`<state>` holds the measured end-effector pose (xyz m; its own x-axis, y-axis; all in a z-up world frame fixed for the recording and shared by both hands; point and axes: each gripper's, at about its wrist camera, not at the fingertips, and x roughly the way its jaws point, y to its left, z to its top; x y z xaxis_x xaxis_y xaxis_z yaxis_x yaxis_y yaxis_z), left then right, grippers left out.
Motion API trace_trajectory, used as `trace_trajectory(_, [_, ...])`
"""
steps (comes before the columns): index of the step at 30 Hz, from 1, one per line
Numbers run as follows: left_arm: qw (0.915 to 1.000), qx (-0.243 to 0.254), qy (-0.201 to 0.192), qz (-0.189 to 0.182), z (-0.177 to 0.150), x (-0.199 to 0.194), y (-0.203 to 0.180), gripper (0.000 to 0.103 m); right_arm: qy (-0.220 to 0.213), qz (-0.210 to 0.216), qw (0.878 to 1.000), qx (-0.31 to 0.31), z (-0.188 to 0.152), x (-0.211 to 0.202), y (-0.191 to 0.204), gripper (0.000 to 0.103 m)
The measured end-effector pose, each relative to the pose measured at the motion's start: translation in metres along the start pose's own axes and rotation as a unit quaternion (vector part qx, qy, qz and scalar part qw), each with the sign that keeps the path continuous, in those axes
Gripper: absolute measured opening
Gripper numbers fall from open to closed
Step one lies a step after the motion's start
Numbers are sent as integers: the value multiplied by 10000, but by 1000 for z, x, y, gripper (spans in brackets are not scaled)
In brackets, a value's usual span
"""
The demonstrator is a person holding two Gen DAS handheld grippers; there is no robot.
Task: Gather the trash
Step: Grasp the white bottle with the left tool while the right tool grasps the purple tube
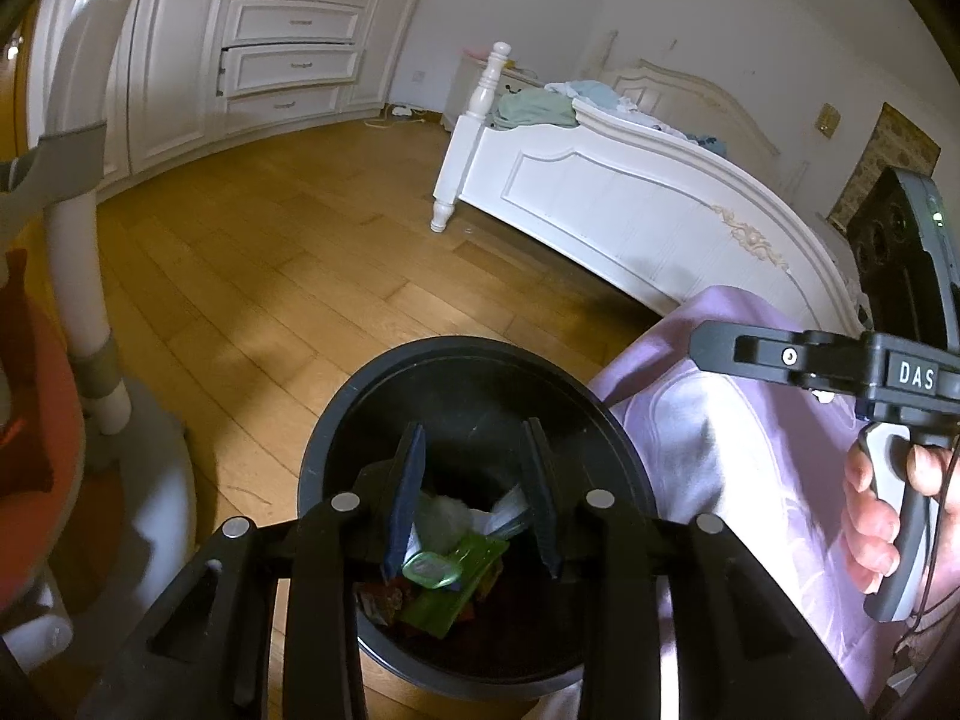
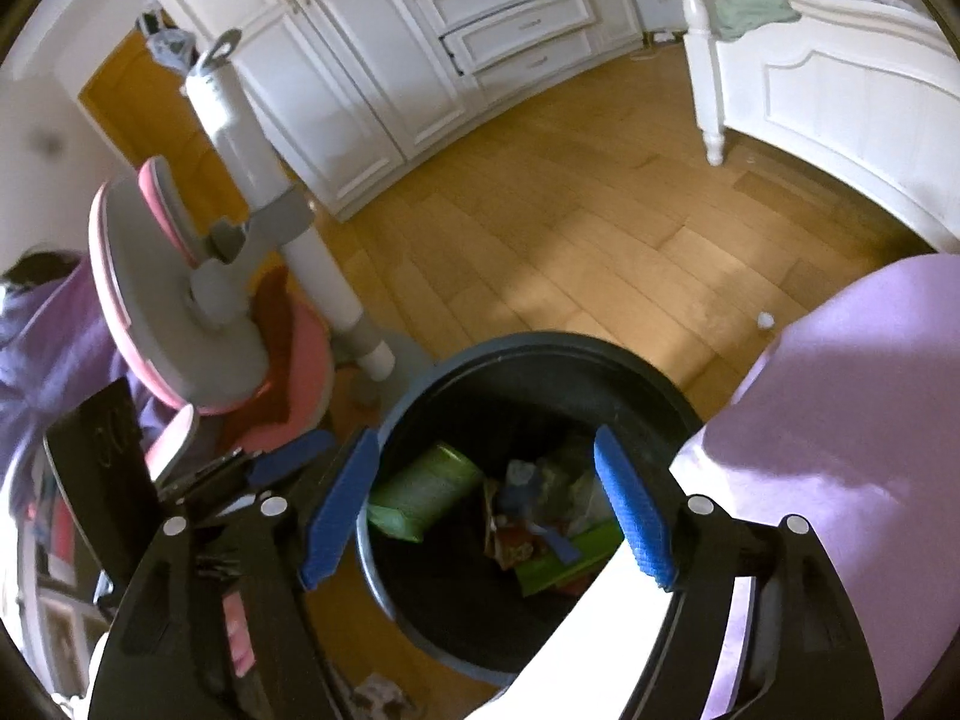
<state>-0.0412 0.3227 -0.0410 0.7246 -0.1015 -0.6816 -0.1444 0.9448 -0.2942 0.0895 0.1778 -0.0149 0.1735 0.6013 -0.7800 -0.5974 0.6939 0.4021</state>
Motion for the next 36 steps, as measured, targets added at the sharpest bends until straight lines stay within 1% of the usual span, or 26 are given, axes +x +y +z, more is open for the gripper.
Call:
trace_trajectory(2, [10000,32,-30,28,1,-3,-4,49,-47,40,10000,46,0,-5,-3,74])
trace_trajectory(6, [9998,172,-48,-14,2,-6,-18,55,-185,125,9996,174,-4,-19,-12,74])
trace_trajectory(7, [9997,227,-45,-27,3,-7,-24,63,-229,162,9994,217,-6,-26,-16,74])
trace_trajectory(8, [9996,284,-64,-39,3,-7,-31,70,-261,169,9992,238,-8,-30,-20,74])
trace_trajectory(10, [9990,424,-77,-112,3,-7,-44,74,-325,175,9989,305,-13,-41,-30,74])
trace_trajectory(16, [9944,973,21,-407,4,0,-105,74,-561,91,9965,620,-29,-79,-78,74])
trace_trajectory(24, [9849,1601,74,-658,10,17,-189,74,-994,-93,9912,867,-48,-141,-142,74])
trace_trajectory(26, [9820,1740,79,-731,11,21,-208,76,-1105,-241,9895,899,-54,-157,-164,74])
trace_trajectory(30, [9728,2107,159,-946,12,39,-254,76,-1268,-616,9855,943,-63,-181,-203,74])
trace_trajectory(33, [9649,2406,214,-1034,12,55,-285,76,-1324,-954,9830,838,-68,-196,-229,73])
trace_trajectory(36, [9574,2626,267,-1169,12,72,-313,76,-1300,-1342,9808,558,-71,-204,-250,70])
